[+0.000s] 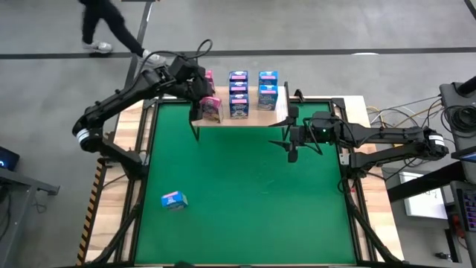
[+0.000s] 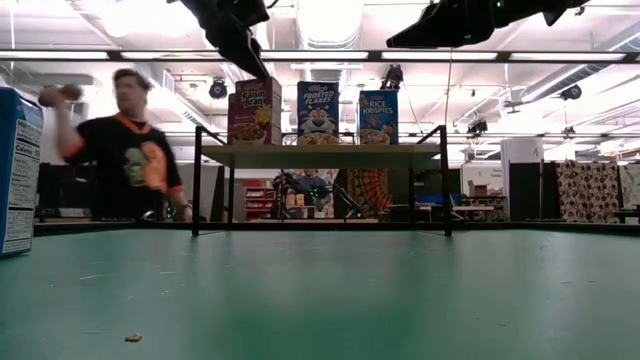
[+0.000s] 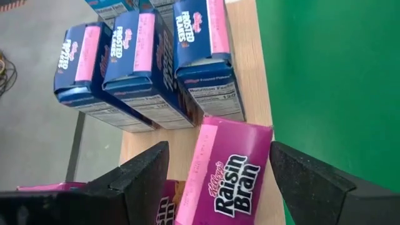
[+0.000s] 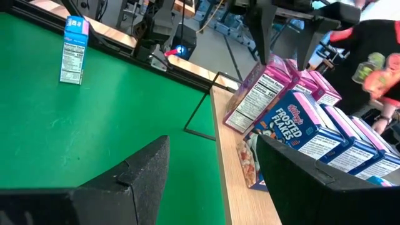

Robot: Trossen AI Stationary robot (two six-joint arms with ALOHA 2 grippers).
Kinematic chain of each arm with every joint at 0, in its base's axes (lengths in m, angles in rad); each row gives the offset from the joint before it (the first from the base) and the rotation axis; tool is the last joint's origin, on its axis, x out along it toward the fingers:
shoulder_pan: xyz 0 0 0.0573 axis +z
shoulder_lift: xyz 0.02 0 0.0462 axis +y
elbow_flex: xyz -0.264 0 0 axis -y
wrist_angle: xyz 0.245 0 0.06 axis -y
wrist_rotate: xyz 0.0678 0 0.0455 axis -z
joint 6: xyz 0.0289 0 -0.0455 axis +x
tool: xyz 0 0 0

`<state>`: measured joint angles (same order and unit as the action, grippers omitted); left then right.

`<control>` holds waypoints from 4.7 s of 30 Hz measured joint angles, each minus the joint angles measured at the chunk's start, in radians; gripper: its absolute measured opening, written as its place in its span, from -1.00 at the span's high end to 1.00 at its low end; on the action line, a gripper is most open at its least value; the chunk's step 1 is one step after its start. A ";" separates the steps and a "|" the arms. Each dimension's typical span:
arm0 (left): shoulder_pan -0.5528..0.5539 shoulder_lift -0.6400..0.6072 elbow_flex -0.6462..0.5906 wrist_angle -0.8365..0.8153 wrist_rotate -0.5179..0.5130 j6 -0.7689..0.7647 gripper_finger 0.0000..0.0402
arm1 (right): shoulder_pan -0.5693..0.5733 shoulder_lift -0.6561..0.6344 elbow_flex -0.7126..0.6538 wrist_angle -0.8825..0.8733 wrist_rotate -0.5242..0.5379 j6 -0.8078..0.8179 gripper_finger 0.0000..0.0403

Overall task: Stack cereal on shelf
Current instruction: Put the violet cereal box on the shelf aligned with the other violet cereal boxes

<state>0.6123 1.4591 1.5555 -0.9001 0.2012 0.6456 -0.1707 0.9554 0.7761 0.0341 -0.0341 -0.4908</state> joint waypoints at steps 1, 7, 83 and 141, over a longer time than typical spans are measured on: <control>0.002 0.003 0.000 0.000 0.000 0.000 -0.30 | 0.000 0.000 0.000 0.000 0.000 0.000 -0.13; 0.008 0.005 0.000 -0.024 0.000 0.000 -0.30 | 0.000 0.000 0.000 0.000 0.000 0.000 -0.13; 0.014 -0.020 -0.017 -0.132 -0.062 -0.105 0.09 | 0.000 0.001 0.000 0.000 0.010 0.008 -0.13; 0.013 -0.018 -0.029 -0.116 -0.107 -0.086 -0.19 | 0.000 0.001 0.000 0.000 0.009 0.012 -0.13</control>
<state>0.6254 1.4410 1.5269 -1.0157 0.0939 0.5601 -0.1711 0.9565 0.7761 0.0341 -0.0250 -0.4786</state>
